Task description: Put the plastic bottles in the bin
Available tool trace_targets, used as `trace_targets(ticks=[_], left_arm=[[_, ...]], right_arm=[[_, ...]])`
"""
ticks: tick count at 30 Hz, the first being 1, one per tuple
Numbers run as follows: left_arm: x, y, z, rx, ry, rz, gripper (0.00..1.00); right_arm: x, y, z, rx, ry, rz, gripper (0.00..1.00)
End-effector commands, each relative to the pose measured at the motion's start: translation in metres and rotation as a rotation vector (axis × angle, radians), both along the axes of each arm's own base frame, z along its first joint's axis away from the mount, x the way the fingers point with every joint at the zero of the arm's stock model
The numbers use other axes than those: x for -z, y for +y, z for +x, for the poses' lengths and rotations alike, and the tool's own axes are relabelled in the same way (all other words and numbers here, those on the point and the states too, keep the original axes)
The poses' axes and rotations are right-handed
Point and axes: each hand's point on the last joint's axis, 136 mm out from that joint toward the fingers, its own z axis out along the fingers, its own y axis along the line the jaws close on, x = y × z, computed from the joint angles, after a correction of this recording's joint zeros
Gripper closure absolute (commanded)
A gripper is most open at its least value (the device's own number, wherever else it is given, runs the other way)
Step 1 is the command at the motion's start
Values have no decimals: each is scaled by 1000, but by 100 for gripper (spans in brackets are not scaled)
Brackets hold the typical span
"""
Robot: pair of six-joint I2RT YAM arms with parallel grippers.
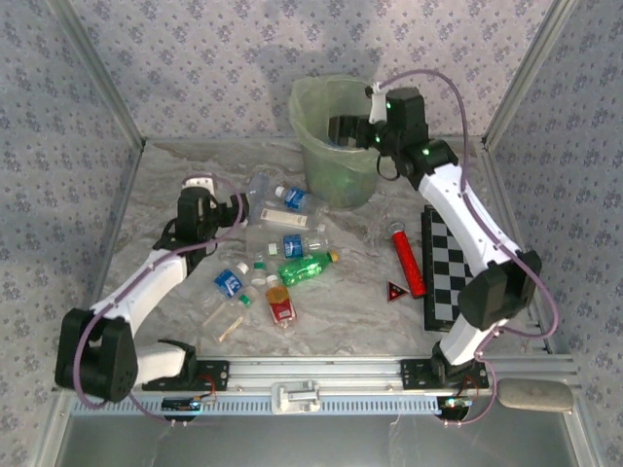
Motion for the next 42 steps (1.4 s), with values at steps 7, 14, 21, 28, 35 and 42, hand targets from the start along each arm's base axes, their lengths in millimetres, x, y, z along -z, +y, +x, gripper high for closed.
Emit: trace_targets(ticks=[7,14,21,28,35,42], left_arm=[[13,-20,64,131,79,-19,0],[47,-32,95,211,216,-12,1],[79,-47,111,280,353,-17,4],[110,-48,114,287,458,15,7],[130,-51,114,285,517,39,9],[142,-50,116,275,541,49,15]], right_arm=[[61,-21,-61,10,57,-23,0],[118,-32,-84,52,141,3,0],[148,-37,-88,92,178,8,0],[166,-40,-86,110,210,-6,0],[179,-39,-86,107,252,3,0],[181,-42,-90,115,263,-4,0]])
